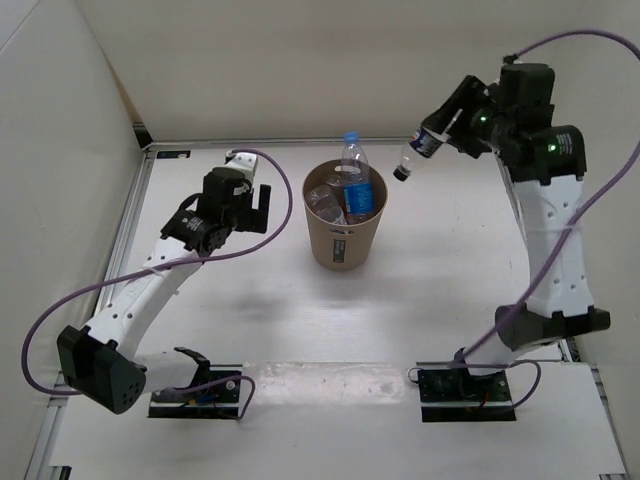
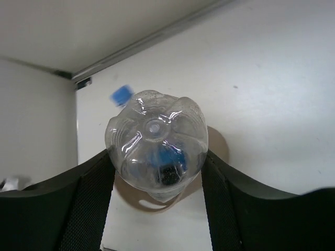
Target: Put the plastic bottles in the bin
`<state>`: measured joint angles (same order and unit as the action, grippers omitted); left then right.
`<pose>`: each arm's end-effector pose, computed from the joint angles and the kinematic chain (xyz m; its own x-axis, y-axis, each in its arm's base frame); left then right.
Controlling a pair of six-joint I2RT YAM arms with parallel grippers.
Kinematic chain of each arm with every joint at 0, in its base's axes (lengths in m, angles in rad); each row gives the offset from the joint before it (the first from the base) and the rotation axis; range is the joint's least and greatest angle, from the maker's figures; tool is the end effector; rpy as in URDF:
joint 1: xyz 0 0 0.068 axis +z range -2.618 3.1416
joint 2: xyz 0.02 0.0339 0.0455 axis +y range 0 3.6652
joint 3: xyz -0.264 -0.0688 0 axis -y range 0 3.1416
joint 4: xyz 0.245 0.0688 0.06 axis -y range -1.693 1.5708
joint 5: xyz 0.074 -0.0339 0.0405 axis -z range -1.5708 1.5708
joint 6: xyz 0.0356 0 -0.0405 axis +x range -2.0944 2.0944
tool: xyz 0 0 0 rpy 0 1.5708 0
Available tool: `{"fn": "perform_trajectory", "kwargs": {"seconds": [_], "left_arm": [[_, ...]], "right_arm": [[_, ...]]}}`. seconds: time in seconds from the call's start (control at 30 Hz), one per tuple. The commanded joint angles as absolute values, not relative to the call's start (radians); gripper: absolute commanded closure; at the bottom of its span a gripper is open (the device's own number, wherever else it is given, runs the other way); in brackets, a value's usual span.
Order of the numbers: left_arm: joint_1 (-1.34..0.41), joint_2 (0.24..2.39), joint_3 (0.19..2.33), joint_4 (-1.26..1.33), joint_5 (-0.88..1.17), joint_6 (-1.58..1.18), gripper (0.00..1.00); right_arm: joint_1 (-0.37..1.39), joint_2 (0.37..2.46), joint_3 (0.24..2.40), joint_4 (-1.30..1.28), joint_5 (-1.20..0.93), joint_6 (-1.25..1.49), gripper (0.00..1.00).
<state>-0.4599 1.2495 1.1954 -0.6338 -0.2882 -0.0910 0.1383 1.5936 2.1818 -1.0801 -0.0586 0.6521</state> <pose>0.2447 -0.1099 0.3420 -0.5874 0.1937 -0.7858 0.1761 0.9783 0.1095 0.2900 0.0425 0.5116 -0.4864 0.5440 -0.6838 0.1339 0.8197 0.5569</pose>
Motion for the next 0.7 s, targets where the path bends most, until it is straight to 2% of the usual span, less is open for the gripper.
{"fn": "perform_trajectory", "kwargs": {"seconds": [0.0,0.03,0.23,0.37,0.4,0.47,0.5,0.6,0.67], "left_arm": [[-0.459,1.186,1.174,-0.633,-0.299,-0.12,0.0],[-0.457,1.183,1.166,-0.634,-0.299,-0.12,0.0],[-0.459,1.167,1.138,-0.637,-0.284,-0.129,0.0],[-0.459,1.167,1.131,-0.623,-0.275,-0.132,0.0],[-0.459,1.164,1.129,-0.623,-0.272,-0.13,0.0],[-0.457,1.161,1.128,-0.62,-0.27,-0.13,0.0],[-0.457,1.155,1.124,-0.62,-0.268,-0.13,0.0],[-0.457,1.146,1.103,-0.614,-0.261,-0.135,0.0],[-0.459,1.137,1.097,-0.606,-0.247,-0.135,0.0]], "right_arm": [[0.295,1.562,2.178,-0.938,0.035,0.585,1.0],[0.363,1.551,2.163,-0.878,0.111,0.521,1.0],[0.601,1.554,2.027,-0.78,0.218,0.451,1.0],[0.678,1.578,1.931,-0.716,0.332,0.379,0.99],[0.683,1.6,1.942,-0.727,0.336,0.371,0.91],[0.705,1.63,2.015,-0.762,0.363,0.33,0.68],[0.71,1.643,2.035,-0.767,0.368,0.321,0.45],[0.701,1.654,2.156,-0.782,0.4,0.316,0.1],[0.686,1.661,2.195,-0.802,0.391,0.327,0.1]]}}
